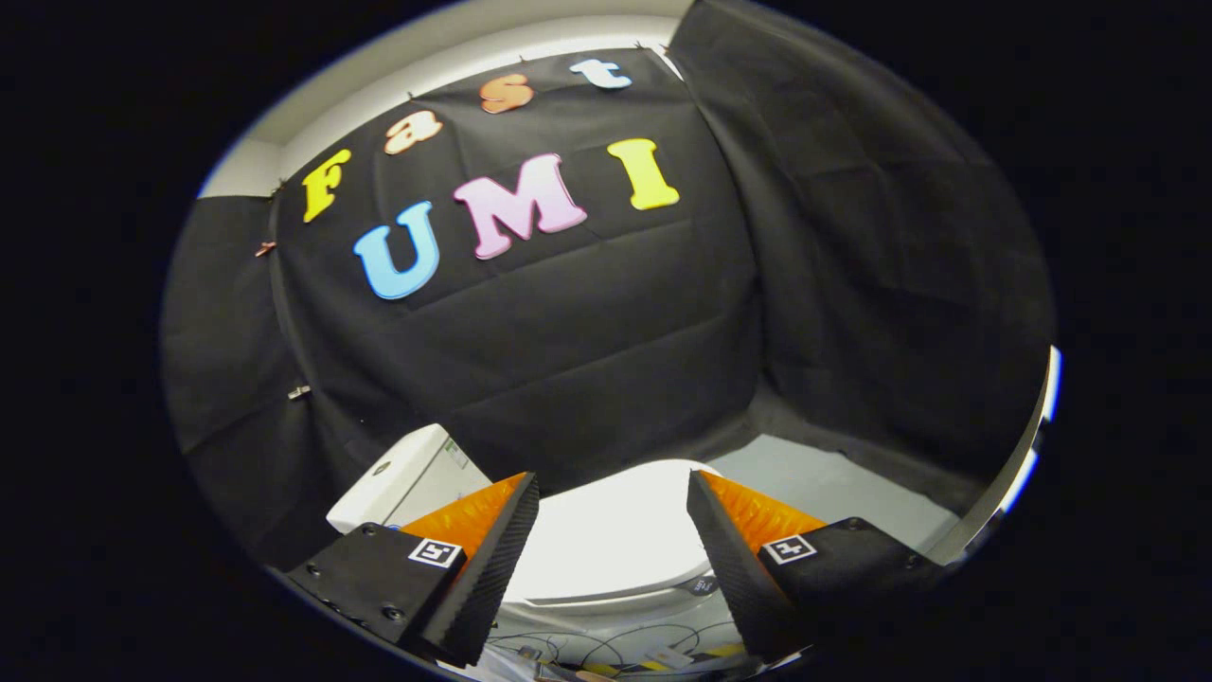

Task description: Open the toilet lid.

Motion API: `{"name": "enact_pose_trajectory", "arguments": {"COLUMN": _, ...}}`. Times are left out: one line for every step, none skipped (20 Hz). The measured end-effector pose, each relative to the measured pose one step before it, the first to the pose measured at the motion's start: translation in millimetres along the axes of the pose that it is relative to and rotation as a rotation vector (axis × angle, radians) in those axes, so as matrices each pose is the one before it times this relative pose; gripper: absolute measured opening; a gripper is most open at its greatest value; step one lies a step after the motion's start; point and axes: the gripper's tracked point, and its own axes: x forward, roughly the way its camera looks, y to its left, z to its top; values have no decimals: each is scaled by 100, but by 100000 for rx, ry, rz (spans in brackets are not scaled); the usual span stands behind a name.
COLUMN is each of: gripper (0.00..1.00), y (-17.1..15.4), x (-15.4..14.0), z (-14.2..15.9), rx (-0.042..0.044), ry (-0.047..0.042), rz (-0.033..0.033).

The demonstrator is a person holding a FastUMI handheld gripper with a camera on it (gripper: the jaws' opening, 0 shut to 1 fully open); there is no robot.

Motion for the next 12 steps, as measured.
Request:
{"name": "enact_pose_trajectory", "arguments": {"gripper": 100, "y": -1253, "x": 991, "z": -1589, "rx": 2959, "ry": 3810, "rz": -1573}}
{"name": "enact_pose_trajectory", "arguments": {"gripper": 99, "y": -1353, "x": 1188, "z": -1451, "rx": 2979, "ry": 3544, "rz": -1495}}
{"name": "enact_pose_trajectory", "arguments": {"gripper": 99, "y": -1290, "x": 1091, "z": -1230, "rx": 2983, "ry": 3091, "rz": -1791}}
{"name": "enact_pose_trajectory", "arguments": {"gripper": 100, "y": -1205, "x": 1244, "z": -992, "rx": 3048, "ry": 2189, "rz": -1406}}
{"name": "enact_pose_trajectory", "arguments": {"gripper": 100, "y": -980, "x": 1146, "z": -1018, "rx": 2827, "ry": 2425, "rz": -1563}}
{"name": "enact_pose_trajectory", "arguments": {"gripper": 98, "y": -1130, "x": 1136, "z": -1070, "rx": 2483, "ry": 2645, "rz": -1731}}
{"name": "enact_pose_trajectory", "arguments": {"gripper": 97, "y": -842, "x": 810, "z": -1271, "rx": 2302, "ry": 2752, "rz": -1131}}
{"name": "enact_pose_trajectory", "arguments": {"gripper": 97, "y": -922, "x": 1147, "z": -1074, "rx": 1696, "ry": 2365, "rz": -1442}}
{"name": "enact_pose_trajectory", "arguments": {"gripper": 97, "y": -1152, "x": 1186, "z": -1281, "rx": 1281, "ry": 2555, "rz": -1727}}
{"name": "enact_pose_trajectory", "arguments": {"gripper": 97, "y": -1035, "x": 1187, "z": -1307, "rx": 1476, "ry": 3042, "rz": -1209}}
{"name": "enact_pose_trajectory", "arguments": {"gripper": 97, "y": -754, "x": 930, "z": -1283, "rx": 1779, "ry": 3032, "rz": -804}}
{"name": "enact_pose_trajectory", "arguments": {"gripper": 97, "y": -706, "x": 946, "z": -1107, "rx": 2066, "ry": 3110, "rz": -874}}
